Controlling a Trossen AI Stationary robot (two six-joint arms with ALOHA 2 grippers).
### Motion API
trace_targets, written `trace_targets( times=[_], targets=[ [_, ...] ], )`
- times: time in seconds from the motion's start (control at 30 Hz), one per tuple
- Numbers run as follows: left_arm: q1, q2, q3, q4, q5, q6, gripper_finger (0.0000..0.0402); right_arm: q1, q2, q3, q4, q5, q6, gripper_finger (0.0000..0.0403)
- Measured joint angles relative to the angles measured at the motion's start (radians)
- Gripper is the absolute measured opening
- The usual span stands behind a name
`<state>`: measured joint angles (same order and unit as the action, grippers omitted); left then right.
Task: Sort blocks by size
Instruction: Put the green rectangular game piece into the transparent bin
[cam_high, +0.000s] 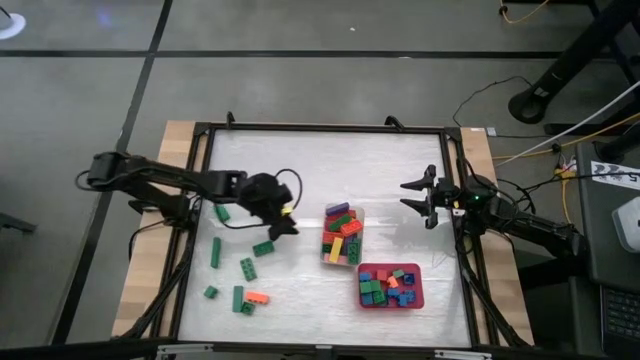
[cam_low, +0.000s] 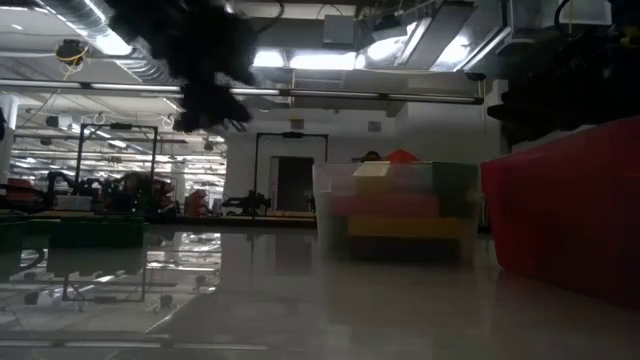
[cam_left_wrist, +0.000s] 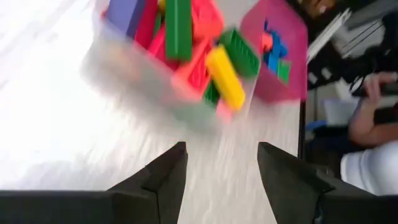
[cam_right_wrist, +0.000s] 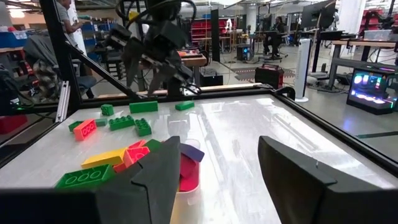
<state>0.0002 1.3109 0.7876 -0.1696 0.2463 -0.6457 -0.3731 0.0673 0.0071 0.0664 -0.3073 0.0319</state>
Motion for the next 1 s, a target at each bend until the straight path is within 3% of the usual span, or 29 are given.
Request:
trace_targets(
  times=[0.17, 0.4, 0.6, 0.77, 1.0],
  targets=[
    [-0.073, -0.081, 0.0, -0.198, -0.101, 0.06, 0.0182, 0.0, 0.0, 0.0, -0.001, 0.0, 0.0, 0.0214],
    [-0.145, -0.083, 0.0, -0.238, -0.138, 0.179, 0.0182, 0.0, 0.0, 0.0, -0.003, 0.0, -0.013, 0.0214],
    [-0.165, -0.079, -0.004, -0.242, -0.147, -0.018, 0.0182, 0.0, 0.0, 0.0, -0.004, 0.0, -0.014, 0.0214],
    [-0.225, -0.078, -0.009, -0.379, -0.158, -0.027, 0.0182, 0.0, 0.0, 0.0, -0.005, 0.0, -0.014, 0.0214],
    [-0.33, -0.078, -0.009, -0.526, -0.358, -0.076, 0.0182, 0.0, 0.0, 0.0, -0.006, 0.0, -0.014, 0.0214]
  ],
)
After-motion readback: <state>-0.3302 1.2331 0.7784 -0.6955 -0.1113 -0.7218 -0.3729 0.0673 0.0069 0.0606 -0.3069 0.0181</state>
